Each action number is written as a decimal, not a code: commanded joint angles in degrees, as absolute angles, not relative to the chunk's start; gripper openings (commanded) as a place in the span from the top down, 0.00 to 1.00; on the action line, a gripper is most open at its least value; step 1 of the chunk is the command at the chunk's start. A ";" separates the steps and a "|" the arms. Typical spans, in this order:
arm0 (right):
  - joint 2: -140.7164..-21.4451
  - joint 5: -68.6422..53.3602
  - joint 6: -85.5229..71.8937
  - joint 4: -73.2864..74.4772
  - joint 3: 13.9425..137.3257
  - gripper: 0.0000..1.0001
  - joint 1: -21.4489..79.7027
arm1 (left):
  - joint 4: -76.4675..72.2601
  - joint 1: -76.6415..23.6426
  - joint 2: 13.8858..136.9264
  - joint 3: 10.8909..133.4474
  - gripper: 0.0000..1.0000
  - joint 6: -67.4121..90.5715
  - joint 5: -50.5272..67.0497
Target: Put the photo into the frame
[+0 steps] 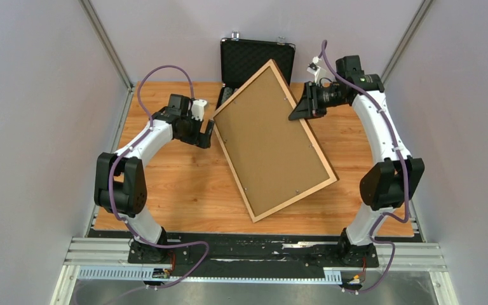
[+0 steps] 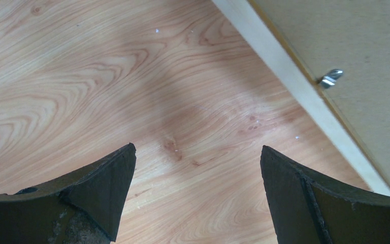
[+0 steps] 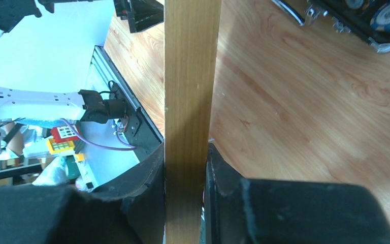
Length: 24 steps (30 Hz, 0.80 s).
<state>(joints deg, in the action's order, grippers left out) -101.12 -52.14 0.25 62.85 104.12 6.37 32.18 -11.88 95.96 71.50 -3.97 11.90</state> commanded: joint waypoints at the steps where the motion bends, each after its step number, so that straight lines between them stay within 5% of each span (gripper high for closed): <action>1: -102.50 -52.96 7.41 68.02 115.72 1.00 6.88 | 31.91 -11.21 93.34 71.54 0.00 -4.72 12.22; 24: -105.46 -32.85 15.42 76.21 128.79 1.00 18.23 | 32.93 -10.81 94.21 72.45 0.00 -5.34 11.27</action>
<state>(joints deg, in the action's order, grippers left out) -107.11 -36.84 11.66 78.81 124.18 16.73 32.42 -11.49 95.96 71.50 -4.23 11.44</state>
